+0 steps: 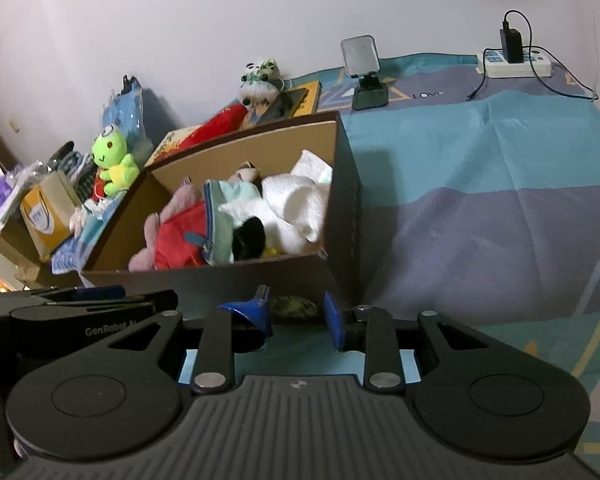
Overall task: Organize soft objects
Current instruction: 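Withdraw the open right gripper from the box over the sheet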
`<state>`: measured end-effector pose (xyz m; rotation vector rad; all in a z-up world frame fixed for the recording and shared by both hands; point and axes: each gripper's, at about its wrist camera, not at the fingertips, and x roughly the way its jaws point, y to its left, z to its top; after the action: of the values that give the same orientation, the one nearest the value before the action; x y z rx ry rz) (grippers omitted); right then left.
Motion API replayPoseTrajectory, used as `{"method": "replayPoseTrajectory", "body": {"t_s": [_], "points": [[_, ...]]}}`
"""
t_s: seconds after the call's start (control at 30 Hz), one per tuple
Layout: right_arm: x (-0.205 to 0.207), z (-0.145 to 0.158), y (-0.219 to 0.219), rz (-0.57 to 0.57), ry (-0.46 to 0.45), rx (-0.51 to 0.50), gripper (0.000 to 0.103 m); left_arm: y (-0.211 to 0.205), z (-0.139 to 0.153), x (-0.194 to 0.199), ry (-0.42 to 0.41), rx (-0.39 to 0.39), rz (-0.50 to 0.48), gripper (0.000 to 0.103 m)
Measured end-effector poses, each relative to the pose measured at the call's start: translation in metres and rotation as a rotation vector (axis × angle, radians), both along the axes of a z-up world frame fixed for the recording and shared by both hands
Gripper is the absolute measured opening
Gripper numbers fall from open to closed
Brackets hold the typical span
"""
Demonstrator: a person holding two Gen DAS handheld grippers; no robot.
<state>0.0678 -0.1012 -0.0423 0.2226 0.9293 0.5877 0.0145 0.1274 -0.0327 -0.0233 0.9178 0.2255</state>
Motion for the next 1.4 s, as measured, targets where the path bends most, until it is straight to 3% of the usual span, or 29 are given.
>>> {"method": "replayPoseTrajectory", "body": {"t_s": [0.53, 0.83, 1.2, 1.4], "points": [[-0.004, -0.018, -0.061, -0.104, 0.045, -0.134, 0.015, -0.081, -0.012, -0.001, 0.036, 0.027, -0.063, 0.059], [0.003, -0.024, -0.100, -0.216, 0.065, -0.188, 0.015, -0.126, -0.016, 0.015, 0.038, -0.016, -0.155, 0.060], [0.017, -0.021, -0.127, -0.305, 0.050, -0.232, 0.016, -0.158, -0.011, 0.038, 0.008, -0.052, -0.201, 0.063], [0.026, -0.022, -0.133, -0.330, 0.066, -0.227, 0.016, -0.174, -0.010, 0.048, 0.015, 0.001, -0.223, 0.063]]}}
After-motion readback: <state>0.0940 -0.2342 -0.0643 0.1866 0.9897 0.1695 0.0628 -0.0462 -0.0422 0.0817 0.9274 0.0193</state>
